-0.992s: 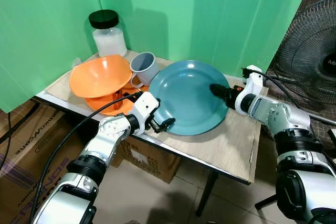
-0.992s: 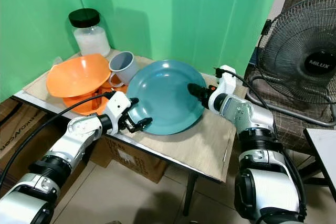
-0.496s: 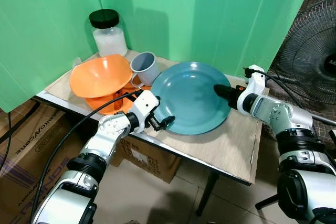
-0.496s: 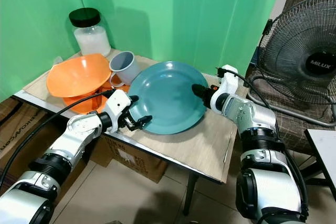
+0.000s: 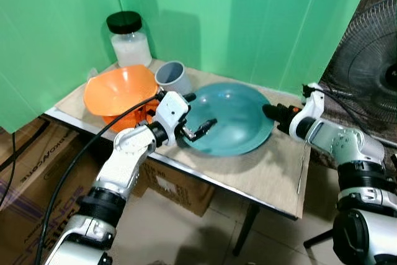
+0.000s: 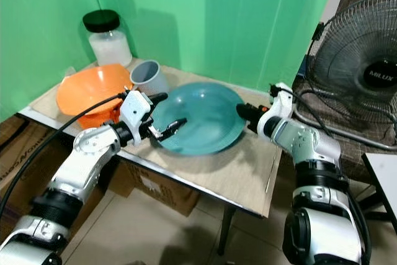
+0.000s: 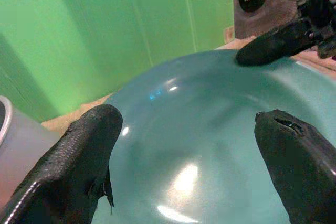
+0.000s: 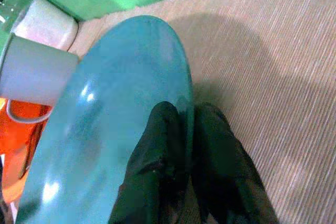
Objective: Setting the table
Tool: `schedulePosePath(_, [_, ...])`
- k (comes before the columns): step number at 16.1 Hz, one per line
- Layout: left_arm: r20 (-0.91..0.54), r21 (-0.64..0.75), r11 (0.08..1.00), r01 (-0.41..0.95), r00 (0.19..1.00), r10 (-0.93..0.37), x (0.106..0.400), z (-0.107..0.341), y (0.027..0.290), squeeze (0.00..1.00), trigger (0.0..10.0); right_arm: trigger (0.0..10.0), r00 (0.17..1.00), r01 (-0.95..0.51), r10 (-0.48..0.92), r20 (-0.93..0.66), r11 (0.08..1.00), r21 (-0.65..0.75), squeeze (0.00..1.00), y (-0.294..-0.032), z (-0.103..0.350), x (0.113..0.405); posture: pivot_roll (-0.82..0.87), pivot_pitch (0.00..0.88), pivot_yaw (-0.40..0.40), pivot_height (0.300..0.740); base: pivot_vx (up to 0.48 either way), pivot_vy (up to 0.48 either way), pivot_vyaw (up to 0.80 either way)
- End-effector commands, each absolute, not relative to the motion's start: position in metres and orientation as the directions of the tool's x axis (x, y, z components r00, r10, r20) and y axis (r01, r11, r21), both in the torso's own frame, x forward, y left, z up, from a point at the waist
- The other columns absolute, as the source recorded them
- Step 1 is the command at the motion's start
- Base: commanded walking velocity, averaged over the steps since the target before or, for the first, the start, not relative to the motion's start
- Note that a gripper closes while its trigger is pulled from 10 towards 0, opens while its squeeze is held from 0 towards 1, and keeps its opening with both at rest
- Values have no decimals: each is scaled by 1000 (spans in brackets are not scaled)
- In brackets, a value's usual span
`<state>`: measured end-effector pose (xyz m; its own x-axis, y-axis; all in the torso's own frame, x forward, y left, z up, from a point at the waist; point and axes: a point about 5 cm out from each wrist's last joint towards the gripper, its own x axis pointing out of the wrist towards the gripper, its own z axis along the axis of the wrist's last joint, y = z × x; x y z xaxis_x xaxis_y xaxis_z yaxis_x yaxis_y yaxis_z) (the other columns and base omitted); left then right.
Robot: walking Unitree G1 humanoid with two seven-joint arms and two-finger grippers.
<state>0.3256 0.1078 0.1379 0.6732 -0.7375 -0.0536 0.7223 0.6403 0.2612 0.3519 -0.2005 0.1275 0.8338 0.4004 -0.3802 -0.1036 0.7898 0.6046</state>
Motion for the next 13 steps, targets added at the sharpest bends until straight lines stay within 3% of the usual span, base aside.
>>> schedulePosePath(1, [-53,260,643,720,676,-735,324,140,108,0,10000,0,838,-120,409,-361,783,610,0,-197,134,353,-124,0,68,740,0,0,0])
schedulePosePath(5, [-79,257,649,716,685,-725,320,139,109,0,10000,0,825,-97,406,-393,787,609,0,-197,132,350,-126,0,67,740,0,0,0])
schedulePosePath(6, [-111,264,645,718,686,-719,319,135,112,0,10000,6392,821,-91,400,-407,796,598,0,-198,131,350,-126,0,67,740,0,0,0])
schedulePosePath(7, [-172,286,629,723,685,-708,317,127,115,0,10000,10000,818,-85,395,-418,801,592,0,-198,131,350,-126,0,67,740,0,0,0])
schedulePosePath(8, [-195,297,622,725,683,-703,316,123,117,0,10000,10000,818,-81,392,-420,802,592,0,-198,130,350,-125,0,60,740,0,0,0])
schedulePosePath(9, [-292,281,604,746,666,-687,312,106,121,0,10000,10000,819,-70,387,-423,800,596,1000,-198,130,351,-124,0,59,740,0,0,0])
schedulePosePath(13, [-364,257,623,739,671,-646,310,79,122,0,10000,10000,819,-75,394,-417,795,602,1000,-196,131,351,-129,0,61,740,0,0,0])
